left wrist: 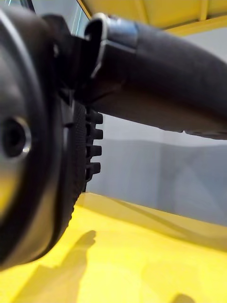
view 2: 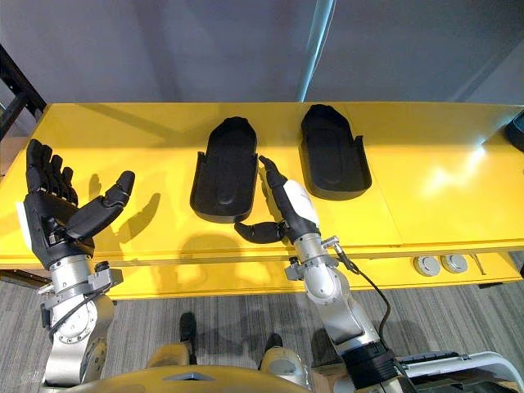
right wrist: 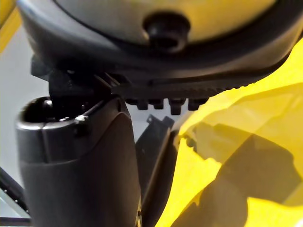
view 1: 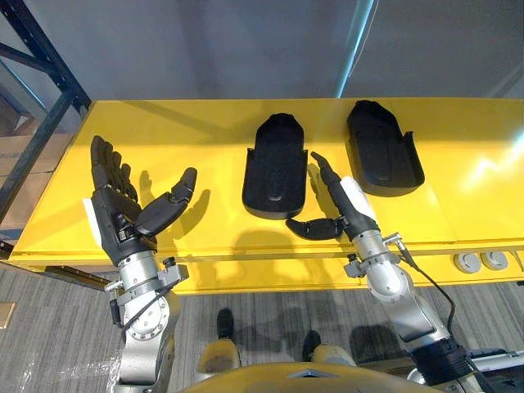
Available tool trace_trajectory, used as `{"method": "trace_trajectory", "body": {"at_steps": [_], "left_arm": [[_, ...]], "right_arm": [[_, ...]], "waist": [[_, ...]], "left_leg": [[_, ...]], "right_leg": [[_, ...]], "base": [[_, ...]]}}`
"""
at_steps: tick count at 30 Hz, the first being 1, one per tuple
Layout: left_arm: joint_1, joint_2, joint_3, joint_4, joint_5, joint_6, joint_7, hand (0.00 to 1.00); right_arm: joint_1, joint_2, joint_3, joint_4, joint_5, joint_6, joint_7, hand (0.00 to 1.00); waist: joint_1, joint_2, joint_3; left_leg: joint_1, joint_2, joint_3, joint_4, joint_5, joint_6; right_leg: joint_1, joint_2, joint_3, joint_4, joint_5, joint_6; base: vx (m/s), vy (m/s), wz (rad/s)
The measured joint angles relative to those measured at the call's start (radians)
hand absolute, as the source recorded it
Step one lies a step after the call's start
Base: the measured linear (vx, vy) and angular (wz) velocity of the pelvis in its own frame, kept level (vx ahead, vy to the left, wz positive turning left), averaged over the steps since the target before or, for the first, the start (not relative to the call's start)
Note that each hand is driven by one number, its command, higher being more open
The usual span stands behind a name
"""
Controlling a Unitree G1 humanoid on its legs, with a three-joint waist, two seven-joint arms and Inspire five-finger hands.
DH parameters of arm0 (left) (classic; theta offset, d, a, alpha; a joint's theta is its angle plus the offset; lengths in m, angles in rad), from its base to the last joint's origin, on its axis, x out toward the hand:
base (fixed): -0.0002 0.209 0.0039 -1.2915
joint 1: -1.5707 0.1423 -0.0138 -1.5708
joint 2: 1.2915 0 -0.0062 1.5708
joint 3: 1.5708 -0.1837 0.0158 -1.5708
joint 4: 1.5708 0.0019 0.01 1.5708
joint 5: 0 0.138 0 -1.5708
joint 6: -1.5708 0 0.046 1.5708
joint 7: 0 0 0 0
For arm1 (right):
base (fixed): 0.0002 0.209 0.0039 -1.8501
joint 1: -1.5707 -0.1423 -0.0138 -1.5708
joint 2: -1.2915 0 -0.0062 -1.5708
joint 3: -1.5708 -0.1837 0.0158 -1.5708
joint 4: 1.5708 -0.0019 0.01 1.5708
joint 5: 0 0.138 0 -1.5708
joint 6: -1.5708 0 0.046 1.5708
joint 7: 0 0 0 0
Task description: Walk over and take three plastic housings, then place them on the shelf
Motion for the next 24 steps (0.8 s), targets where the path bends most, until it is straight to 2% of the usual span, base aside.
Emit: {"method": "trace_trajectory", "body": {"at_steps": [13,24], "left_arm": [[-0.034,0.001,0.003,0.0,-0.006,0.0,-0.04,1.0],[-0.036,0.004,0.002,0.048,-0.012,0.0,-0.097,1.0]], "right_arm": [[-0.08,0.0,0.011,0.072,-0.005,0.018,-0.042,1.0],[-0.214,-0.001,0.01,0.193,-0.04,0.041,-0.072,1.0]], "waist": [[0.018,0.001,0.001],[0.027,0.006,0.009]], "left_leg": [[-0.003,-0.001,-0.006,0.0,0.012,0.002],[-0.005,-0.002,-0.028,0.0,0.014,0.003]], "right_leg": [[0.001,0.001,-0.001,0.0,0.003,0.001],[0.01,0.001,-0.021,0.001,0.002,0.002]], "base": [[0.0,-0.001,0.0],[-0.02,-0.013,0.06]]}}
